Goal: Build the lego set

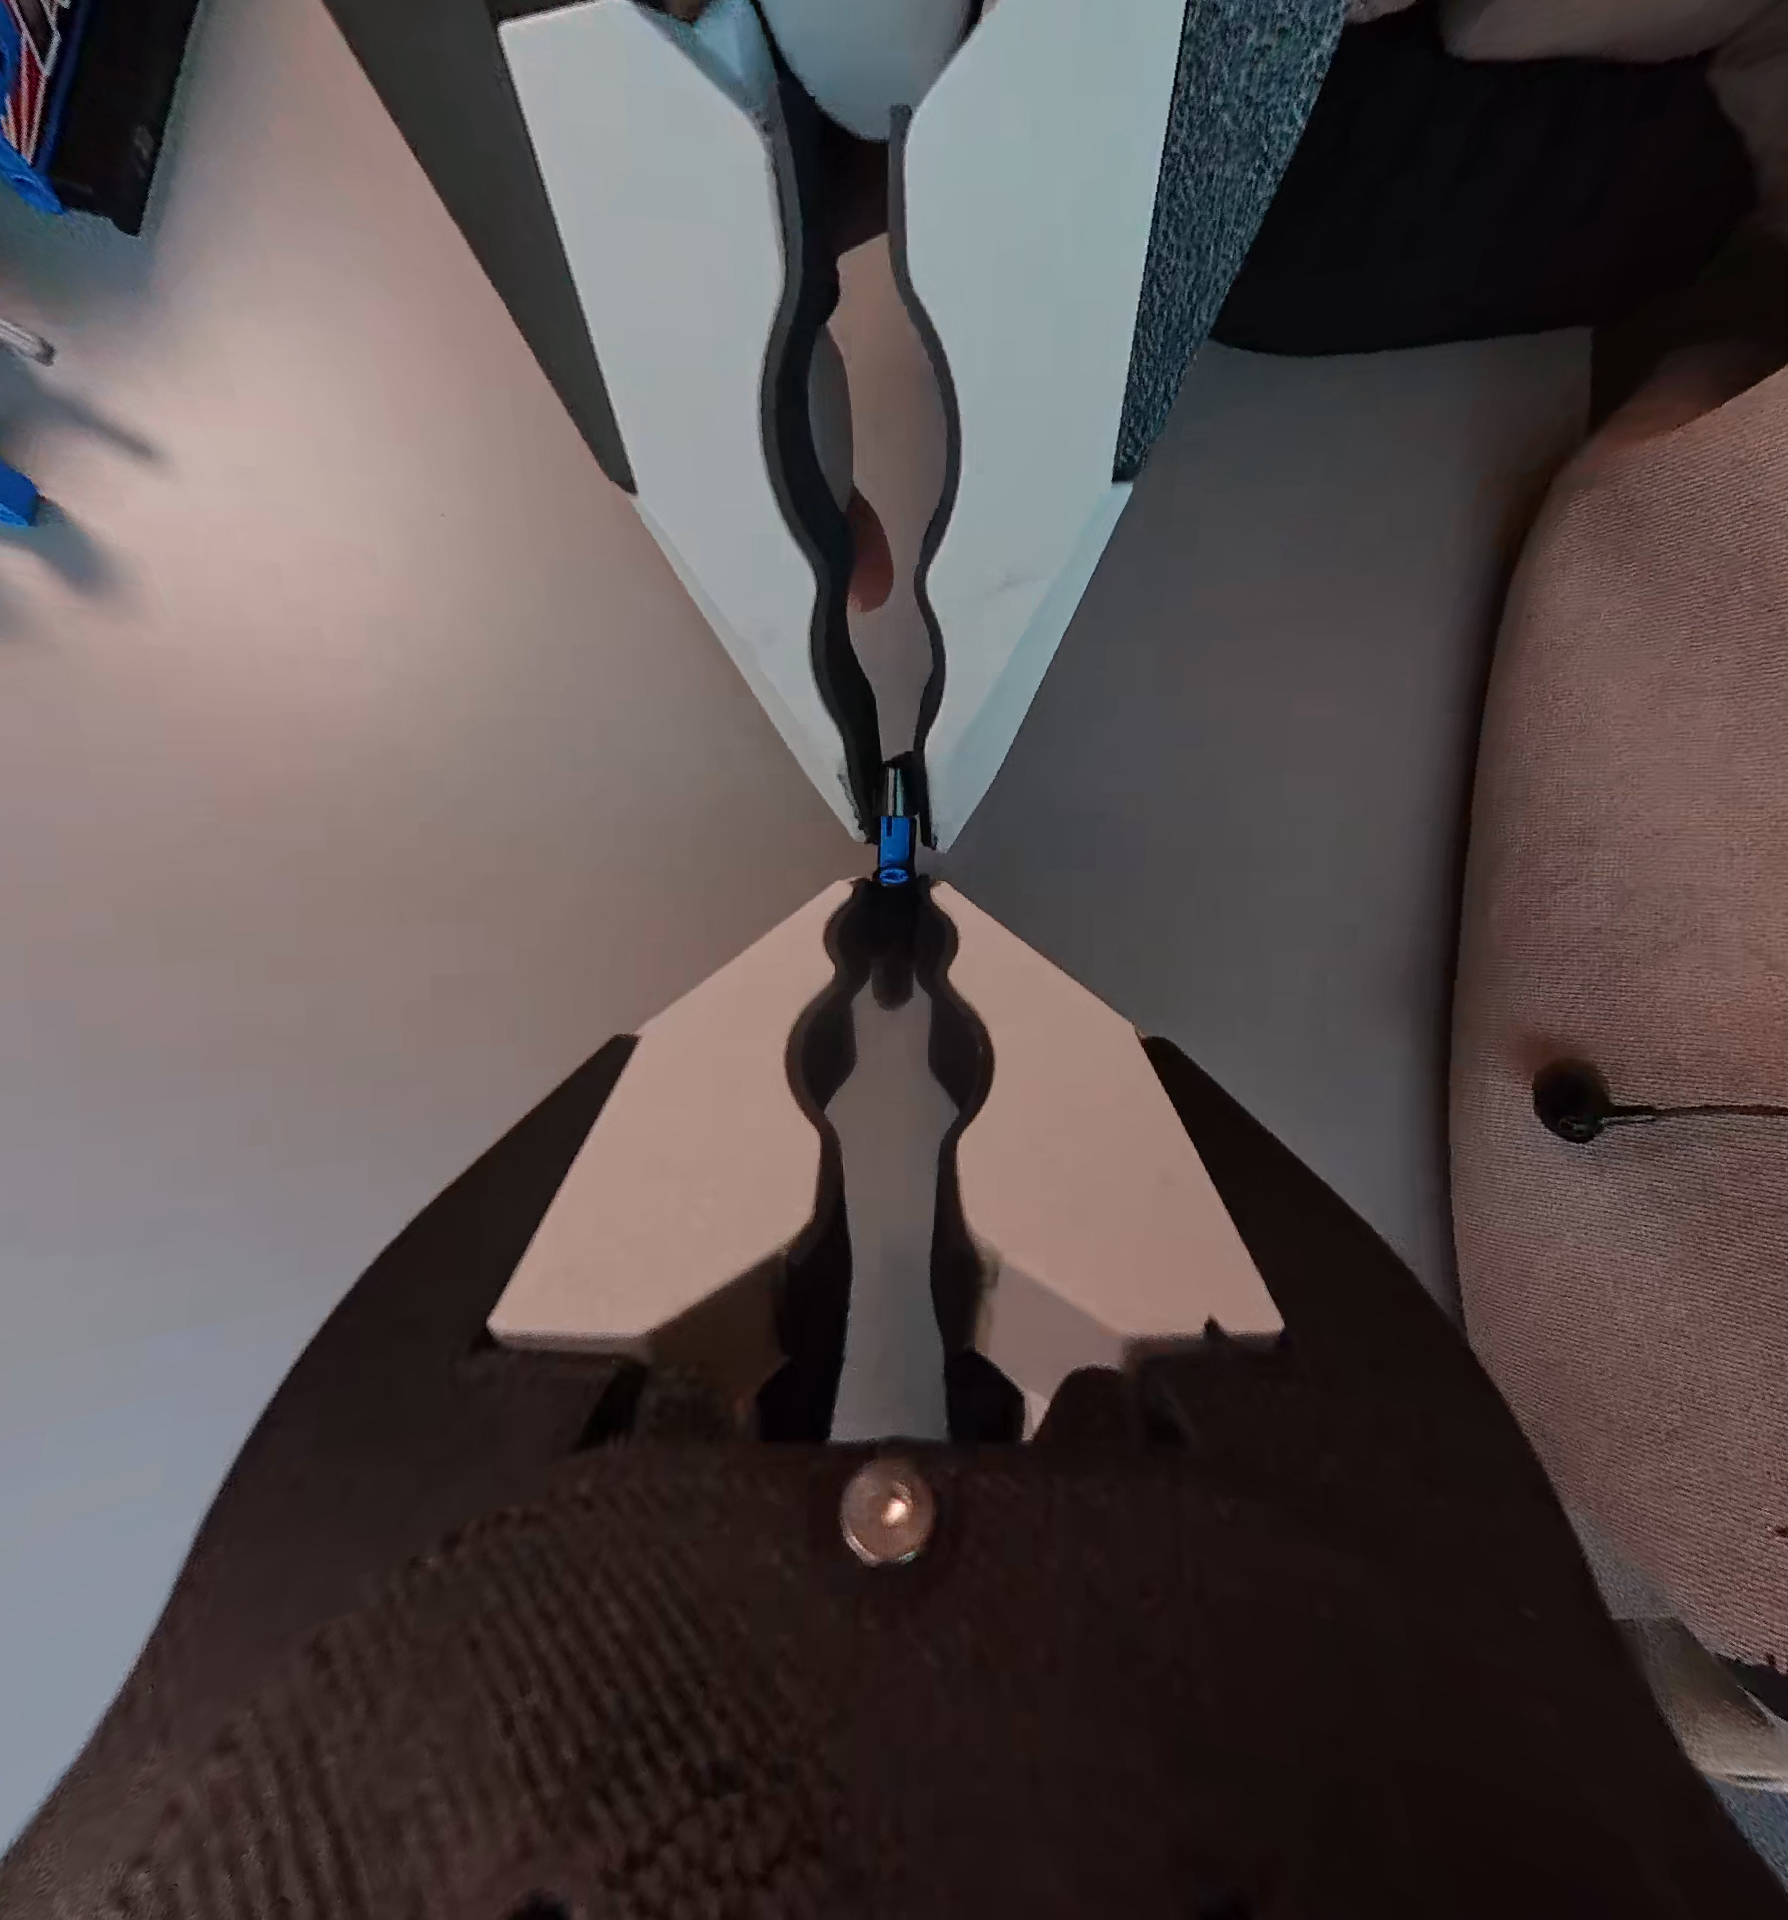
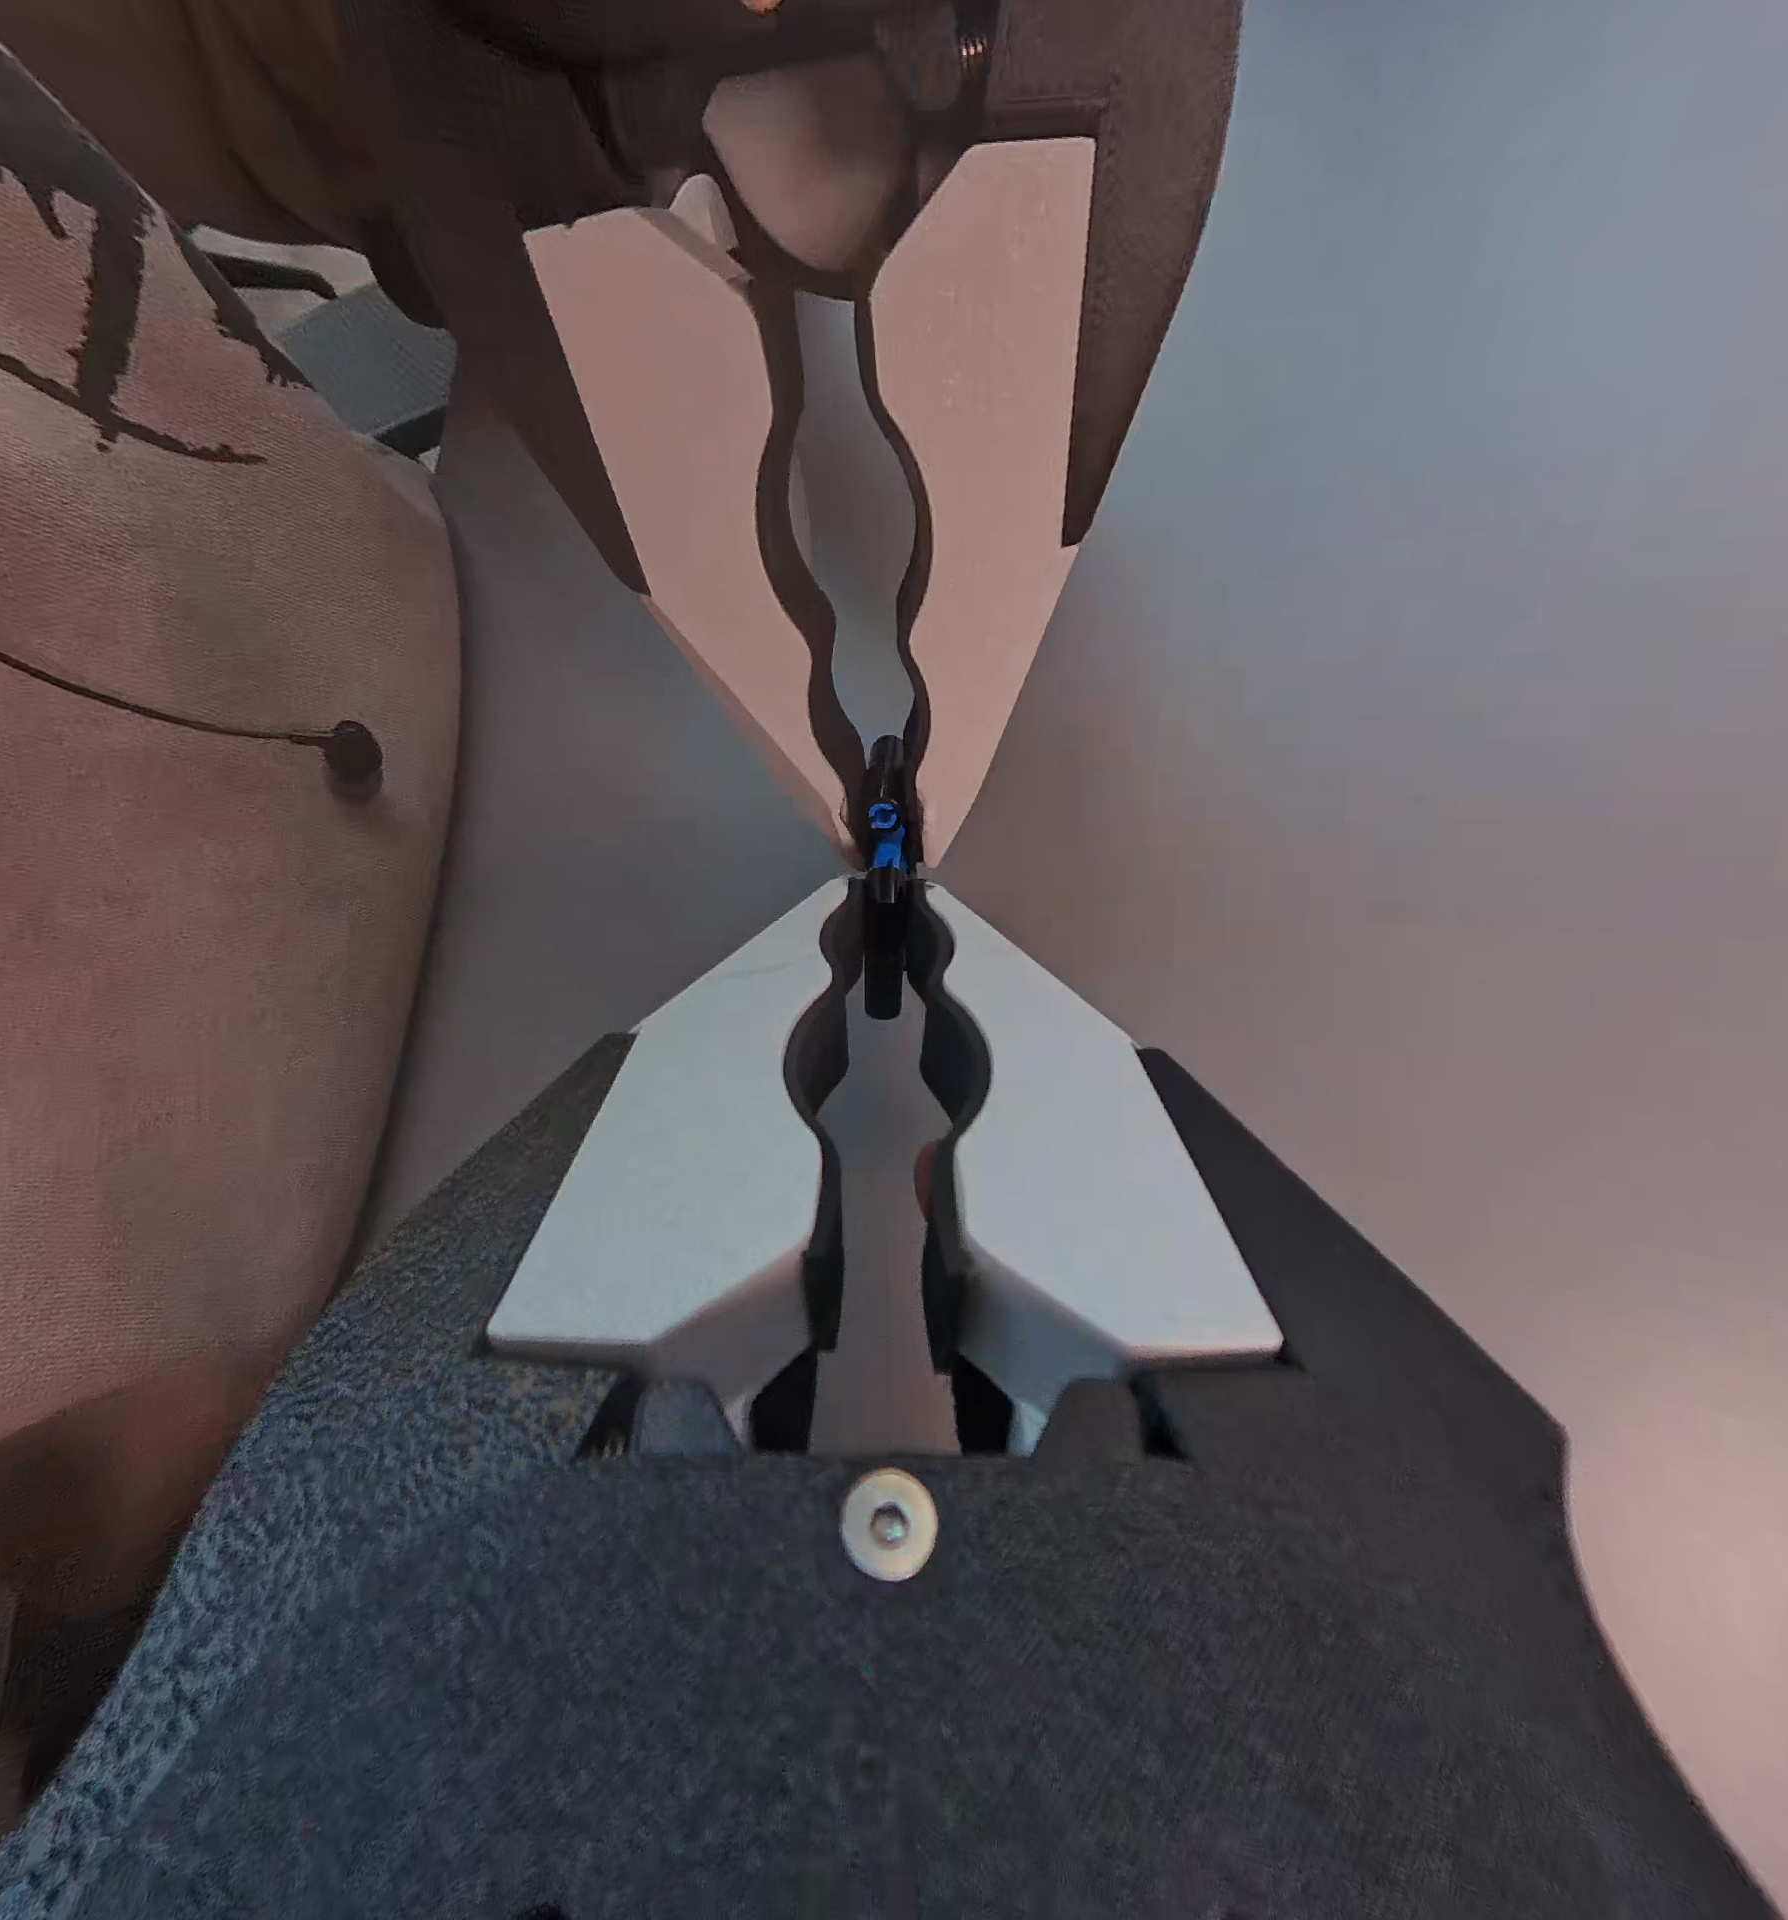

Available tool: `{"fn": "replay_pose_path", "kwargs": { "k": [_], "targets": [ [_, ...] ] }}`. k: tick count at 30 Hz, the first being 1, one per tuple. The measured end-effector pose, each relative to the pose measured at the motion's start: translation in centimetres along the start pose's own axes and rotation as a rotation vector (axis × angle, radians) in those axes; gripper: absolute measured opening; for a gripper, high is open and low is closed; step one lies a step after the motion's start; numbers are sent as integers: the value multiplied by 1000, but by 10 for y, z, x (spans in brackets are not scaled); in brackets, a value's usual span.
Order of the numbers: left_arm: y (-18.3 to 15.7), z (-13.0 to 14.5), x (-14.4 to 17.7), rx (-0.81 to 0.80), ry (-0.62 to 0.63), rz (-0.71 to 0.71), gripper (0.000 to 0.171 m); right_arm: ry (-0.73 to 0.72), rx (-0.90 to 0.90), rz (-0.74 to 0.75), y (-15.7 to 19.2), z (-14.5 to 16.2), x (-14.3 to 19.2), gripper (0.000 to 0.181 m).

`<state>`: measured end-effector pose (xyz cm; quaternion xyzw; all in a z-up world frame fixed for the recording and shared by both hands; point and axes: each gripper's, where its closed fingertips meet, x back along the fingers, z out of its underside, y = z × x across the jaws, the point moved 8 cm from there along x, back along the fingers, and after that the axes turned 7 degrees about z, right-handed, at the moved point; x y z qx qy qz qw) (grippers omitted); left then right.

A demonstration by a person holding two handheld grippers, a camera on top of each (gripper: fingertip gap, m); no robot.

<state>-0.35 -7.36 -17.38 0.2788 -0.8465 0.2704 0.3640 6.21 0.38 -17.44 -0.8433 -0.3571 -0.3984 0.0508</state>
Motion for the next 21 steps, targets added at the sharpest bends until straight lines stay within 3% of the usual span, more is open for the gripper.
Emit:
{"fn": "replay_pose_path", "kwargs": {
  "k": [8,16,21],
  "targets": [
    [-3,-2,-1,-68,47,-3,5,22,39,23,3,-2,0,4],
    [15,14,-6,107,-138,173,6,-118,-41,-28,-8,8,-4,5],
    [17,18,-6,125,-176,177,6,-110,-44,4,-13,12,-5,24]
  ]
}}
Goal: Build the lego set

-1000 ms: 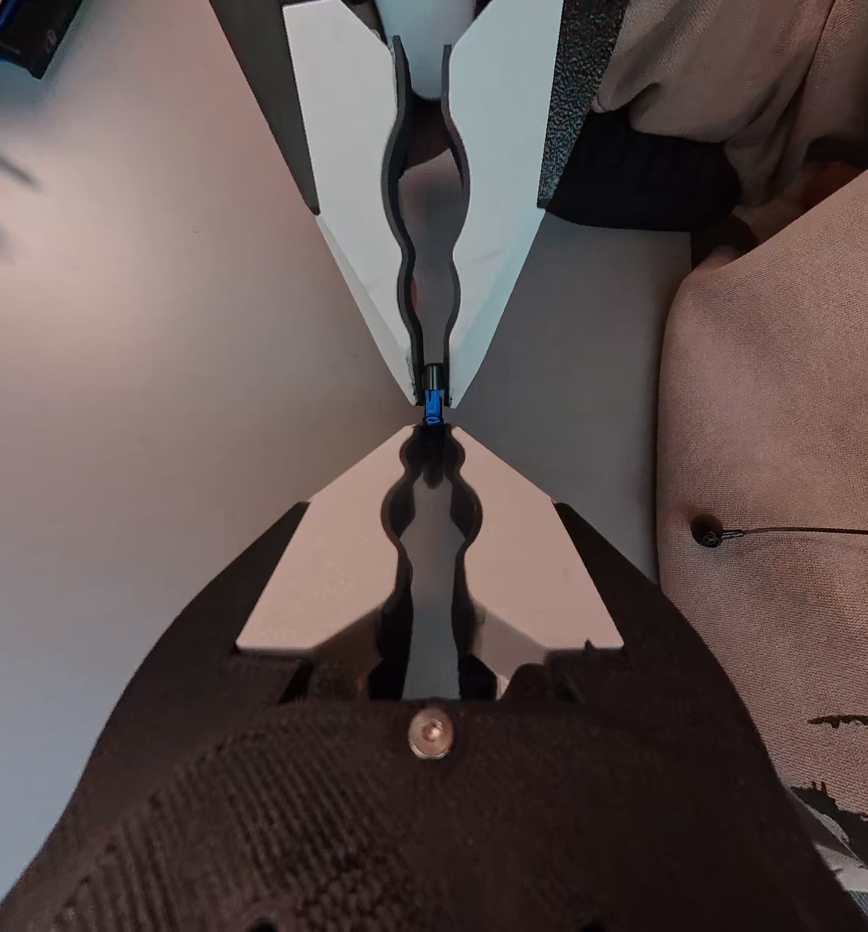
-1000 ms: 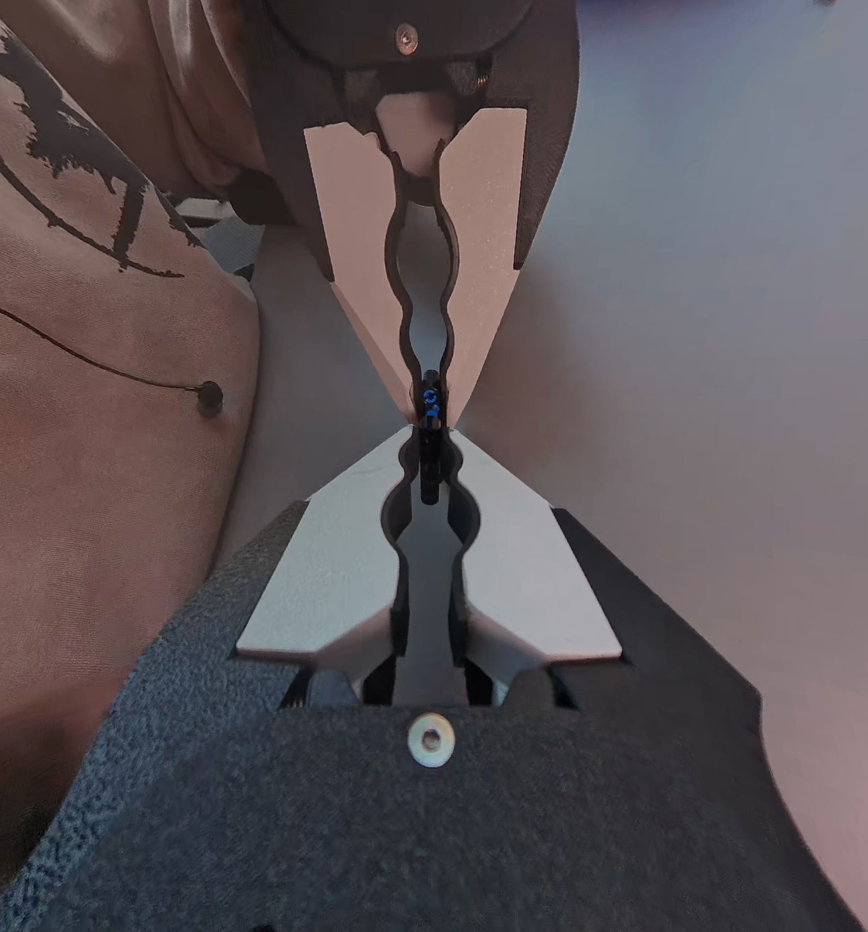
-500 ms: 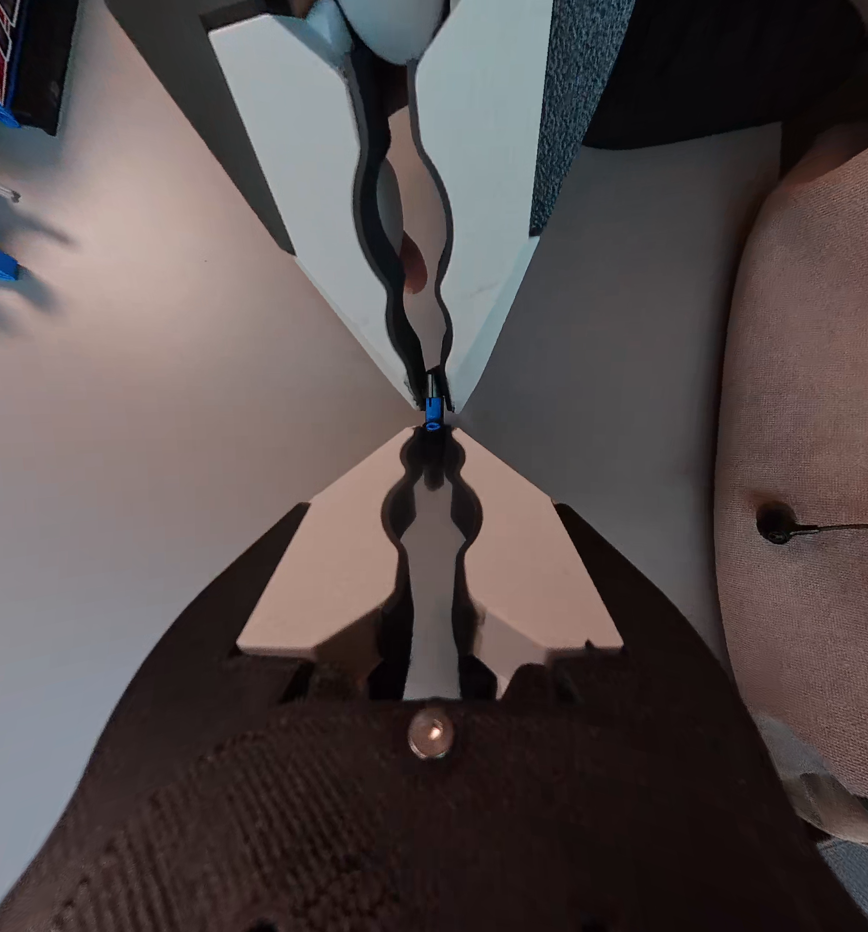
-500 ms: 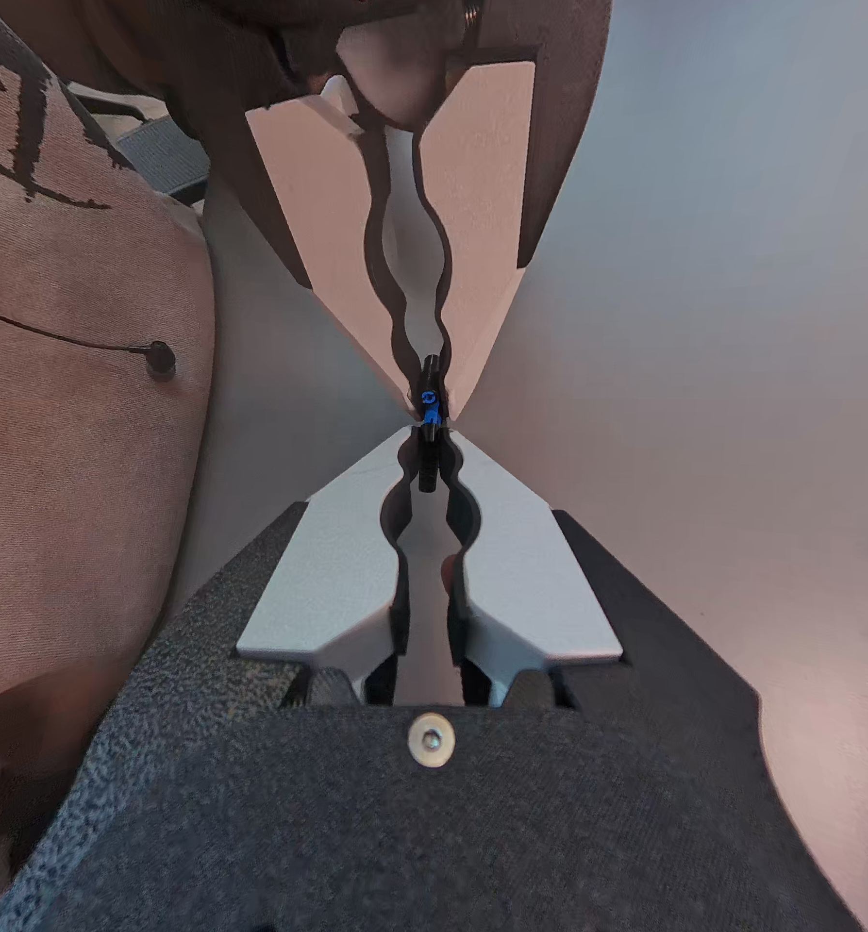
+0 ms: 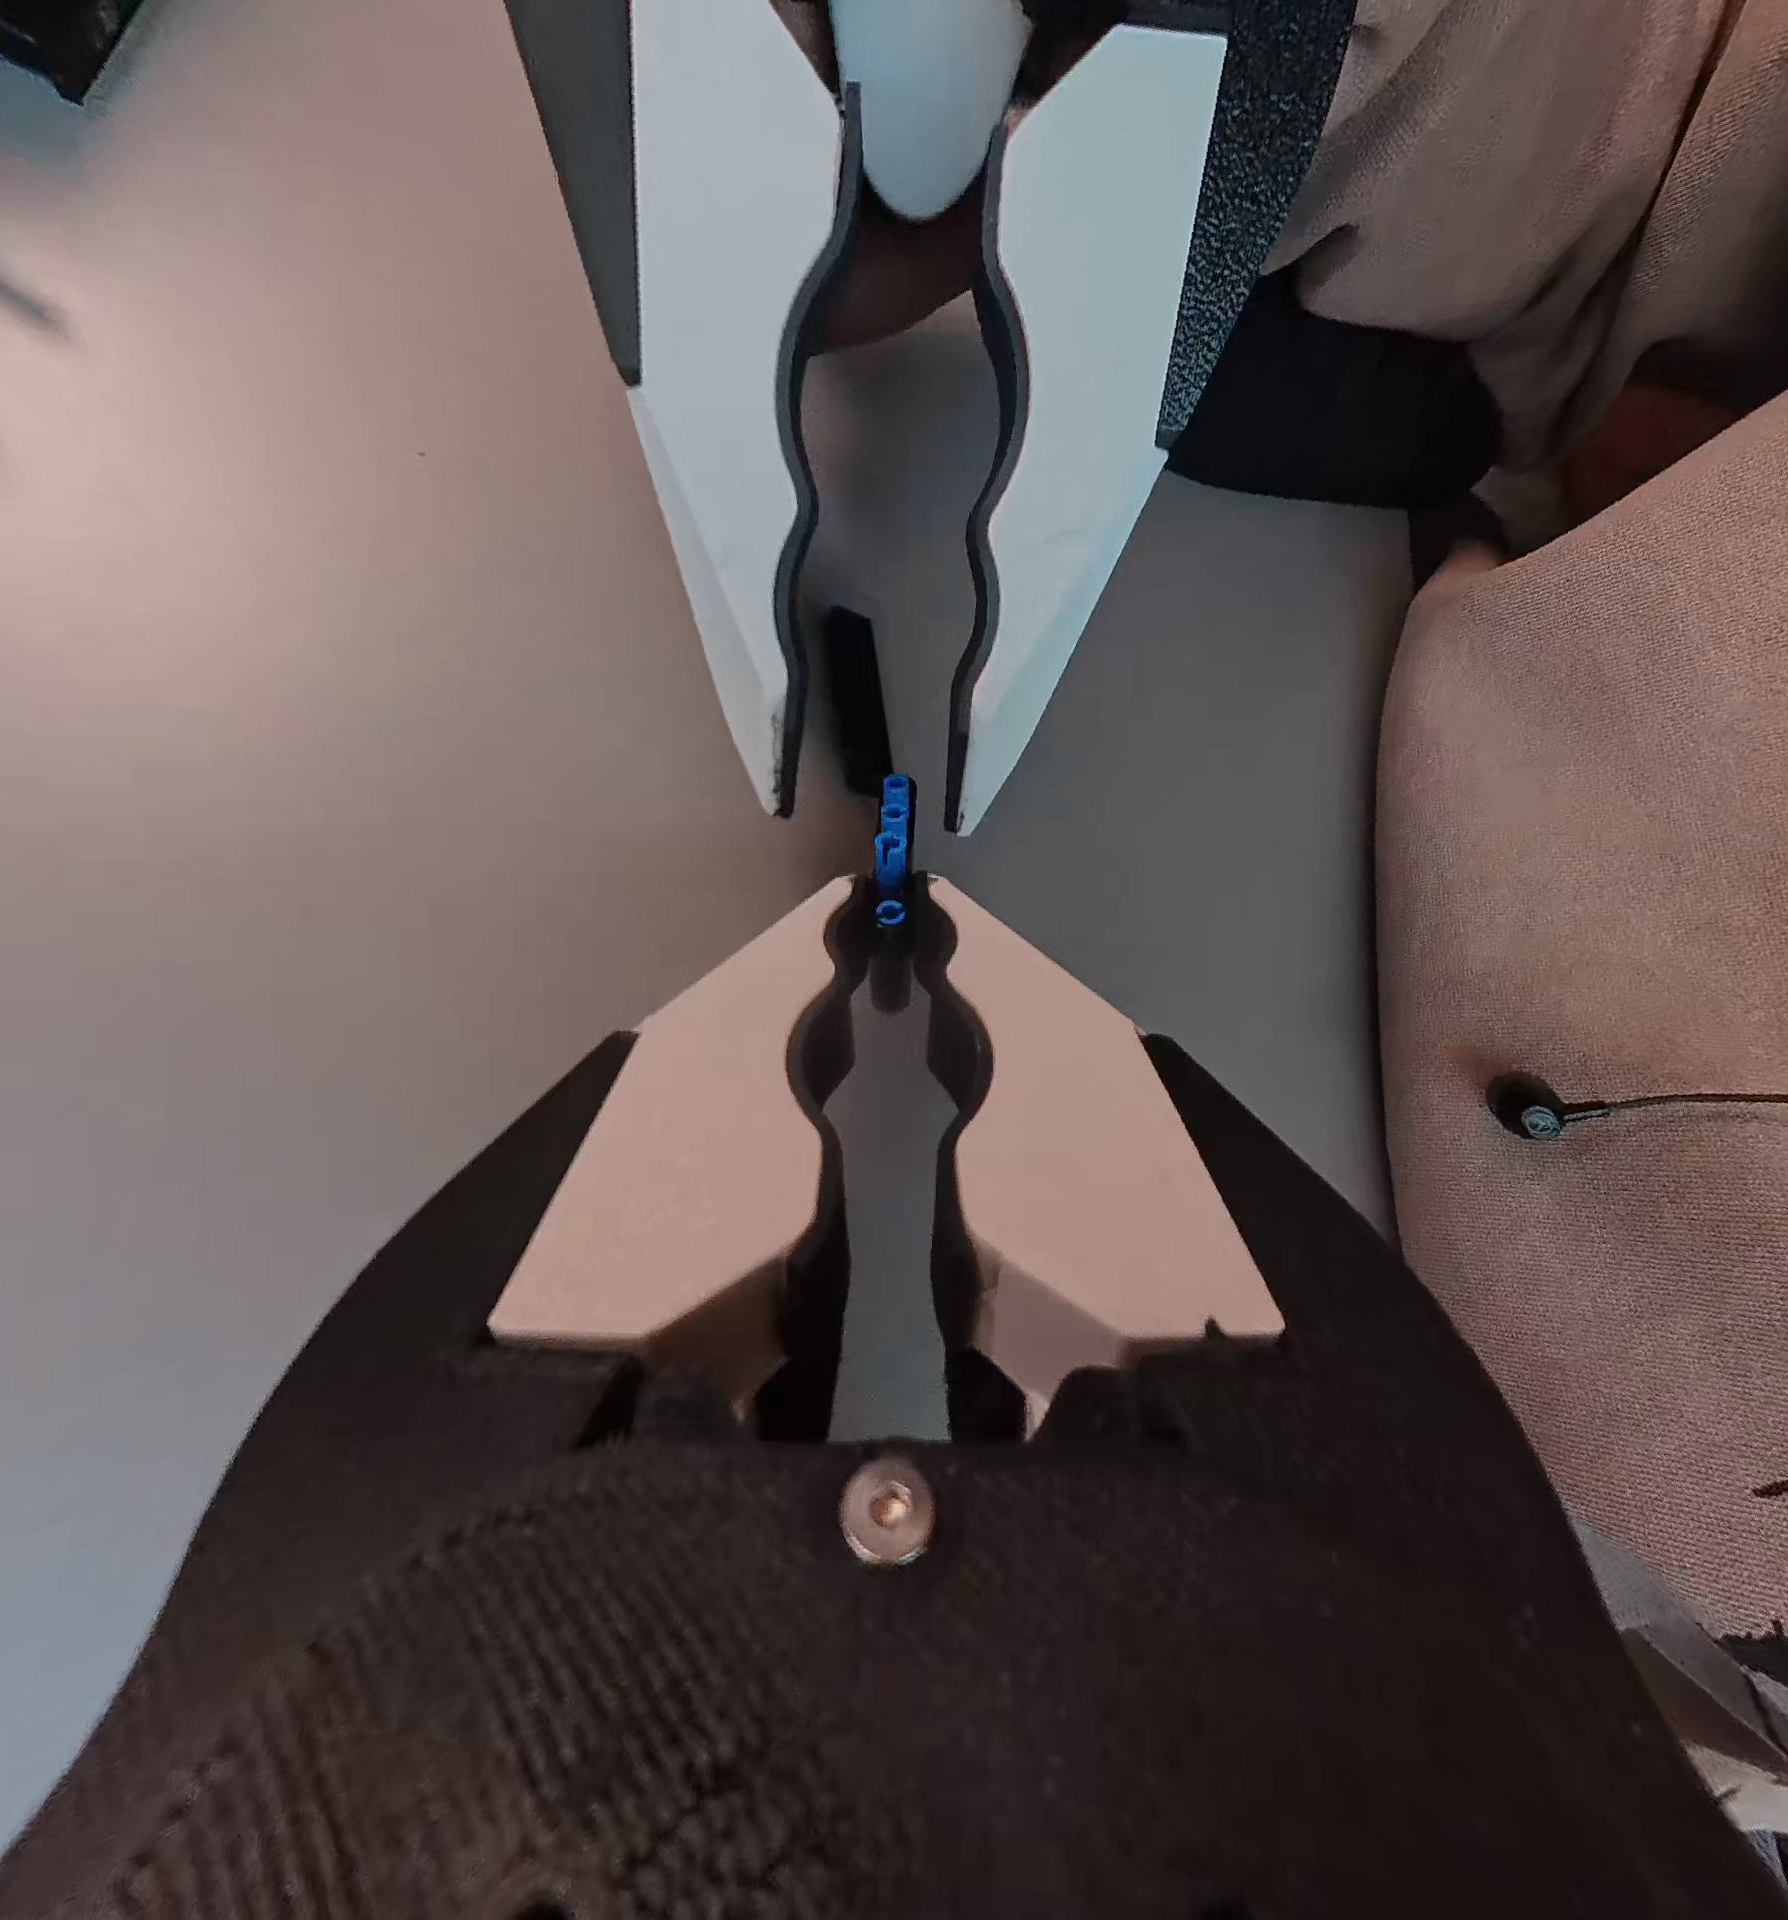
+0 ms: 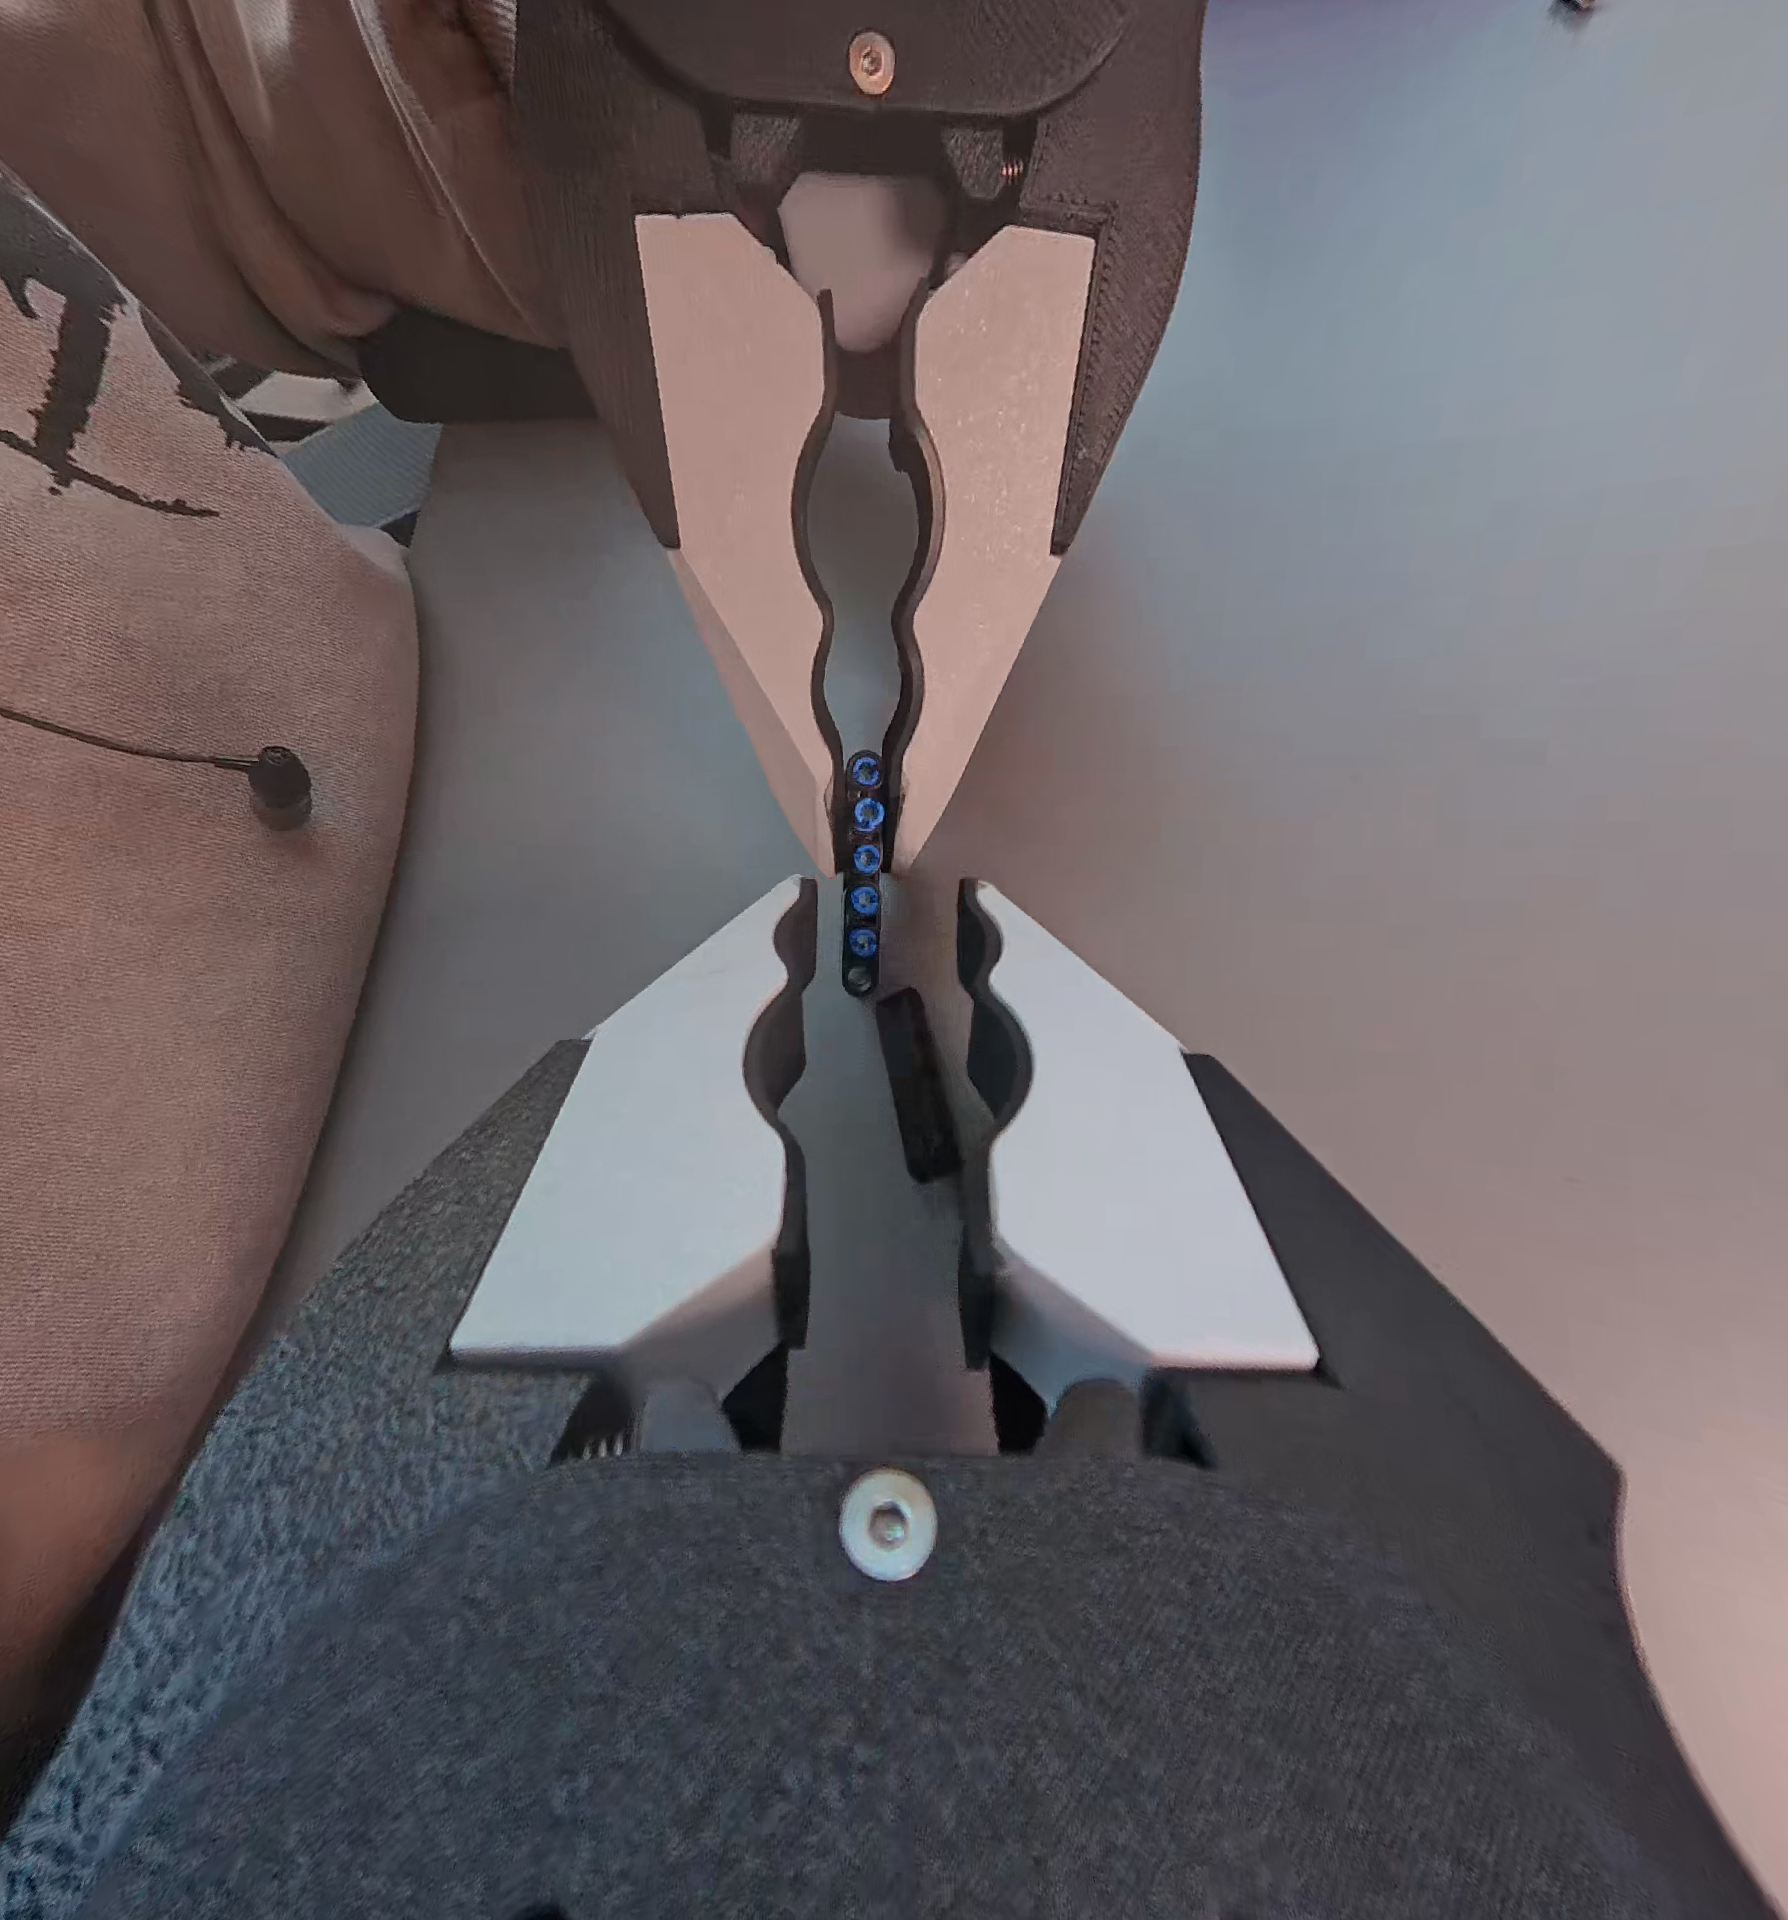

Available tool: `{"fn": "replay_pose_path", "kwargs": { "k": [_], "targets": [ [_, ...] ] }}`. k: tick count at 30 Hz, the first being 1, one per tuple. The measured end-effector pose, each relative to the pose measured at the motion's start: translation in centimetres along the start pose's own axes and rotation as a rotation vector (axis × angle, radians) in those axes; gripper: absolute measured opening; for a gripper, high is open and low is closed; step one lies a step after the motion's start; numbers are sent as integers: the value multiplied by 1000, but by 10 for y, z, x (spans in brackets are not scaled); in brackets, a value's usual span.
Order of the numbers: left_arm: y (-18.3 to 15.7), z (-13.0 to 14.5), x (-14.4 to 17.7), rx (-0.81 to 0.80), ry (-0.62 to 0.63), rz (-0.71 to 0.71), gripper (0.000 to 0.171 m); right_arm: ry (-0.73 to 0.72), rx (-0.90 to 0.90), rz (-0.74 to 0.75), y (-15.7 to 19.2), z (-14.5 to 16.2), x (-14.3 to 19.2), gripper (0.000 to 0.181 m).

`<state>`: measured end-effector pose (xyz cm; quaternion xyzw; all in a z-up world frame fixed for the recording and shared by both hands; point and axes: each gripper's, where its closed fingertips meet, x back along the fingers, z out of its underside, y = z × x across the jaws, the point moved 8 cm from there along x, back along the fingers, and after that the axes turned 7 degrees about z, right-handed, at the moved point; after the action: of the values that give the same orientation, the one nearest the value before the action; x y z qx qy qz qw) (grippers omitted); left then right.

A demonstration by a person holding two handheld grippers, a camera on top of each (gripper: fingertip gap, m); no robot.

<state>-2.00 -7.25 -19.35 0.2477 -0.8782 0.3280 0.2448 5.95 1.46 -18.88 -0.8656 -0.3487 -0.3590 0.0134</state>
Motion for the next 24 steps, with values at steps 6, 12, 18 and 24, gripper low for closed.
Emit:
{"fn": "replay_pose_path", "kwargs": {
  "k": [6,12,18,24],
  "targets": [
    [1,7,11,-17,-14,-60,6,94,87,175,-8,6,29,29],
    [1,12,15,-36,-24,-66,5,199,198,175,6,14,33,23],
    [2,15,16,-61,-36,-81,5,293,220,156,5,9,12,14],
    [2,17,16,-69,-25,-91,5,328,250,165,13,11,10,3]
  ]
}}
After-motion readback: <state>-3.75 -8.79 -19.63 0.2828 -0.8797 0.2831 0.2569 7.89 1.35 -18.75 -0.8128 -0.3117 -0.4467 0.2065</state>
